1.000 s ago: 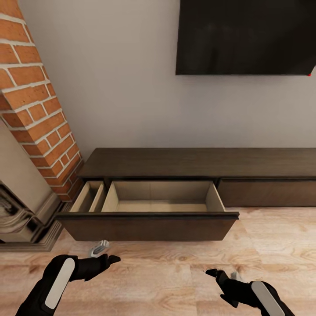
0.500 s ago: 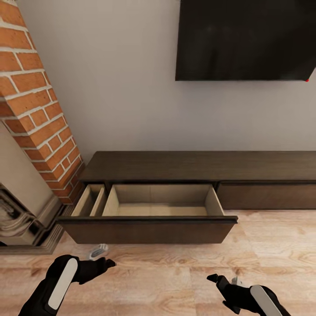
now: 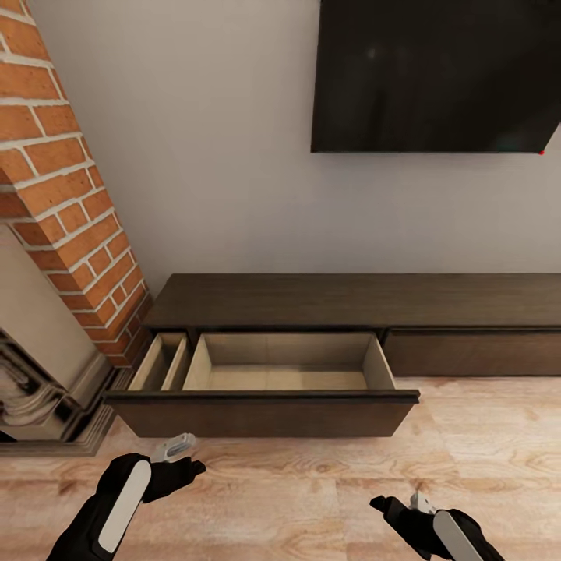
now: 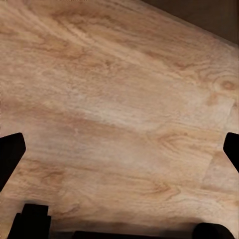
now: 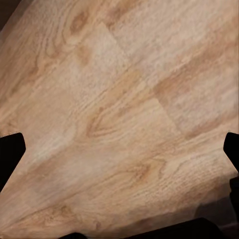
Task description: Place each of the two pumpkins and all three candles from the living room inside a cabinet in the living room (use any cabinet), then make sure every cabinet is closed, and position the cauldron so it is next to a table in the living room.
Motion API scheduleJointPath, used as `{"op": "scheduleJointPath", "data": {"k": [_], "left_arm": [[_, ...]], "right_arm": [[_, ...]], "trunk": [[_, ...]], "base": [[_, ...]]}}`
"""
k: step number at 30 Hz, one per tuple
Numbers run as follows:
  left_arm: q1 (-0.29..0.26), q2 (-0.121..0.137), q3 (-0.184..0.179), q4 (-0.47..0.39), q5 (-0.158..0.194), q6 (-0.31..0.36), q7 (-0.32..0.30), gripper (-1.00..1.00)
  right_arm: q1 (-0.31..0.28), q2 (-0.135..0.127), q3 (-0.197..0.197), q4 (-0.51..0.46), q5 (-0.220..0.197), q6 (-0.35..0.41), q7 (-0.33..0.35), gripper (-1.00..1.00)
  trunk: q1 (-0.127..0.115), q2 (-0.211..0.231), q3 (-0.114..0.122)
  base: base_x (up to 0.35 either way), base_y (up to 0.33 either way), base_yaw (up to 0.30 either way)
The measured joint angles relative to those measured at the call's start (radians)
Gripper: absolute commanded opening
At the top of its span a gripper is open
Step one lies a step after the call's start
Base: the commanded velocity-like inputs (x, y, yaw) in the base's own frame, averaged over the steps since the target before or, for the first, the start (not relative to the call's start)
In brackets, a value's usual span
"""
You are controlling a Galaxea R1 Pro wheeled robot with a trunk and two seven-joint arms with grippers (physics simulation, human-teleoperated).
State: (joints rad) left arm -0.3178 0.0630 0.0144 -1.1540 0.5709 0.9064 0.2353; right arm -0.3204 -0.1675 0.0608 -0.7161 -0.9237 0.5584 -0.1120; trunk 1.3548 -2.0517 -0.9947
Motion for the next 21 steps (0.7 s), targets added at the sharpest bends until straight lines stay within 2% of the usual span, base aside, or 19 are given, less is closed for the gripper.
{"op": "scheduleJointPath", "data": {"k": [13, 18, 21], "left_arm": [[0.0, 0.0, -0.004, 0.005, 0.001, -0.001, 0.0, 1.0], [0.0, 0.0, -0.003, 0.037, -0.001, -0.004, 0.0, 1.0], [0.0, 0.0, -0.003, 0.064, -0.003, -0.033, 0.0, 1.0]], "right_arm": [[0.0, -0.001, 0.011, -0.001, 0.001, 0.004, 0.001, 1.0], [0.0, 0.0, 0.011, -0.001, 0.001, 0.004, -0.001, 1.0], [0.0, 0.001, 0.011, 0.0, 0.002, 0.003, -0.001, 1.0]], "trunk": [[-0.05, 0.091, 0.041], [-0.069, 0.126, 0.056], [-0.073, 0.133, 0.06]], "base": [[0.0, 0.0, 0.0], [0.0, 0.0, 0.0], [0.0, 0.0, 0.0]]}}
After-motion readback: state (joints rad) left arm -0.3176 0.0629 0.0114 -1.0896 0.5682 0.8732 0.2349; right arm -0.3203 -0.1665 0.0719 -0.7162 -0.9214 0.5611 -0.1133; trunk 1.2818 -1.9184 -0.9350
